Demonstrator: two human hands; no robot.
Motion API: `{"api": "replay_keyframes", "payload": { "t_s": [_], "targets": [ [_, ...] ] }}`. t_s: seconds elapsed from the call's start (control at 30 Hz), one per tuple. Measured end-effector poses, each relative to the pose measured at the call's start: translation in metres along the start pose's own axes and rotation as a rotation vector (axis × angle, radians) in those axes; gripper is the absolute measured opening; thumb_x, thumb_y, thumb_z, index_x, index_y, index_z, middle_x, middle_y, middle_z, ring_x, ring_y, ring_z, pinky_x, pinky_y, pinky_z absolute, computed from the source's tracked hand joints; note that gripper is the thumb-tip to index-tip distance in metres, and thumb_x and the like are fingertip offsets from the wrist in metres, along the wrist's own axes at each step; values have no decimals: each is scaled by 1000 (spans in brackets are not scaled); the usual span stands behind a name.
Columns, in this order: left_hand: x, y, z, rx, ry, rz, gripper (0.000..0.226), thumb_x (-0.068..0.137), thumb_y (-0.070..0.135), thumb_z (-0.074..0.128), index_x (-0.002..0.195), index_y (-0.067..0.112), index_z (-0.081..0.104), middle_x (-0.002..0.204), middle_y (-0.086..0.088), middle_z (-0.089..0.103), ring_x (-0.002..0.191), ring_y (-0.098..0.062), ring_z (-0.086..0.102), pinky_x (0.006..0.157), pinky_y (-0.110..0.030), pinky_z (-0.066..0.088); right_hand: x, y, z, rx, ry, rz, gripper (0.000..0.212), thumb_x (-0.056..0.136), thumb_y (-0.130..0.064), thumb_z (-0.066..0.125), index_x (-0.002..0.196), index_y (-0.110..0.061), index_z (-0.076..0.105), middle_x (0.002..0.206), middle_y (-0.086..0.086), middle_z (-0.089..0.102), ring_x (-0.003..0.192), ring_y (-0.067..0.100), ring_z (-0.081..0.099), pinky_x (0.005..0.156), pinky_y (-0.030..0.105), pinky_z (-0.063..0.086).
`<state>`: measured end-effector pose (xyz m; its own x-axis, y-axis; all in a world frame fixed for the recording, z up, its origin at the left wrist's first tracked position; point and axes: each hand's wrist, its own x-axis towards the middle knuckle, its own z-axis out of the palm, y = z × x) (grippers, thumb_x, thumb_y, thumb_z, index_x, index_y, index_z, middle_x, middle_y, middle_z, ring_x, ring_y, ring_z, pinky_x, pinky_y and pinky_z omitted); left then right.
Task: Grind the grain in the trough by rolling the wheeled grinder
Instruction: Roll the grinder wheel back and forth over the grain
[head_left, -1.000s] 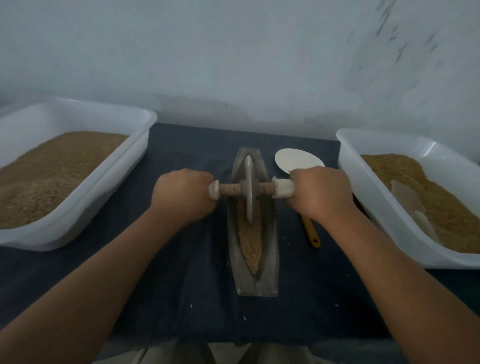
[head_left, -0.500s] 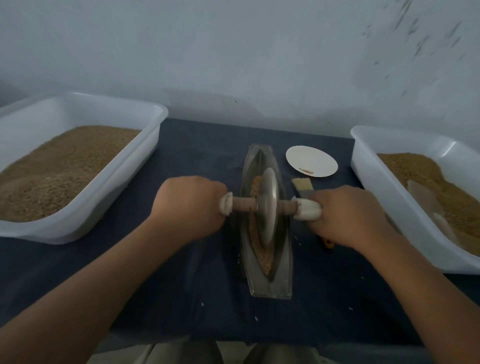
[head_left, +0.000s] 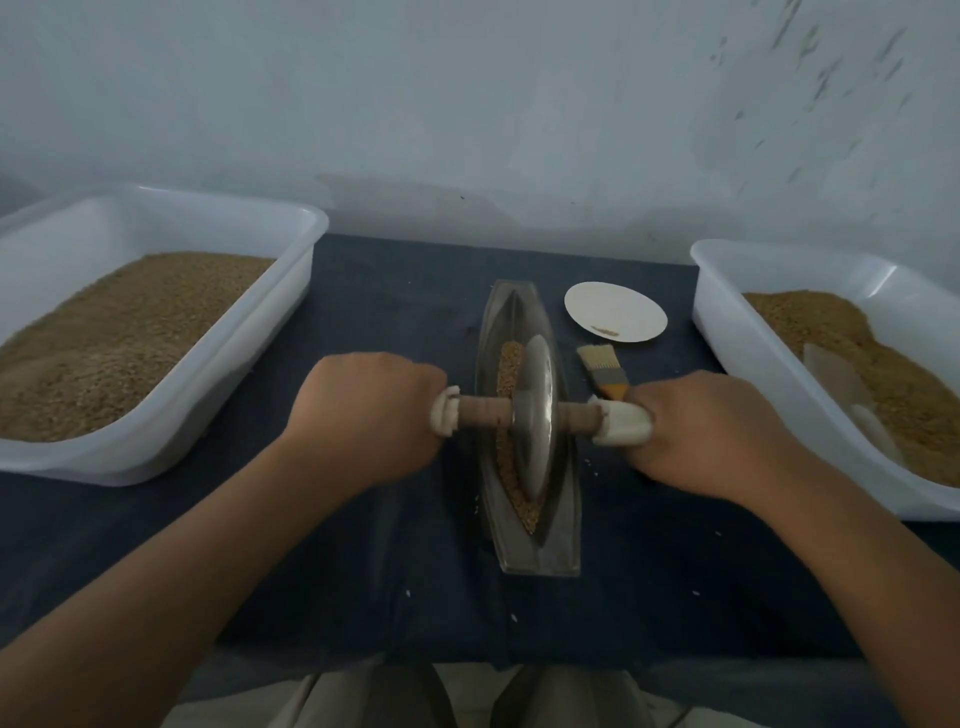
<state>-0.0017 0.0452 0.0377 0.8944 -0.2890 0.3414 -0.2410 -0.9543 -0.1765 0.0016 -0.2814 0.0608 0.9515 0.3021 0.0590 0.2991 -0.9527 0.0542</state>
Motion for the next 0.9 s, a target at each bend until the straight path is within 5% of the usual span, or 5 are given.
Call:
{"api": "replay_keyframes", "payload": {
  "t_s": [0.33, 0.6, 0.77, 0.9],
  "targets": [
    [67, 0, 12, -93, -209, -127, 17, 86, 42, 58, 74, 29, 58, 73, 8, 59, 63, -16, 55, 57, -31, 40, 80, -4, 11, -163, 124, 132, 24, 78, -48, 64, 65, -32, 53, 61, -9, 54, 56, 11, 48, 51, 27, 29],
    [55, 16, -1, -13, -193, -4, 17, 91, 38, 57, 76, 30, 54, 70, 8, 58, 59, -14, 53, 51, -29, 34, 58, 2, 13, -85, 15, 65, 22, 86, -58, 53, 78, -38, 55, 70, -10, 60, 64, 7, 54, 55, 30, 43],
    [1, 0, -8, -133, -231, 112, 23, 86, 44, 59, 77, 37, 39, 71, 11, 52, 60, -3, 45, 50, -28, 25, -2, -2, 4, -111, 142, -90, 30, 78, -67, 39, 81, -39, 49, 61, -10, 54, 57, 12, 57, 54, 36, 54],
    [13, -9, -8, -230, -375, 140, 16, 84, 37, 64, 85, 37, 48, 79, 12, 56, 70, -7, 54, 60, -32, 45, 13, -9, 4, -190, 146, -13, 29, 85, -65, 53, 80, -36, 53, 63, -10, 53, 59, 14, 56, 53, 32, 47]
  ]
}}
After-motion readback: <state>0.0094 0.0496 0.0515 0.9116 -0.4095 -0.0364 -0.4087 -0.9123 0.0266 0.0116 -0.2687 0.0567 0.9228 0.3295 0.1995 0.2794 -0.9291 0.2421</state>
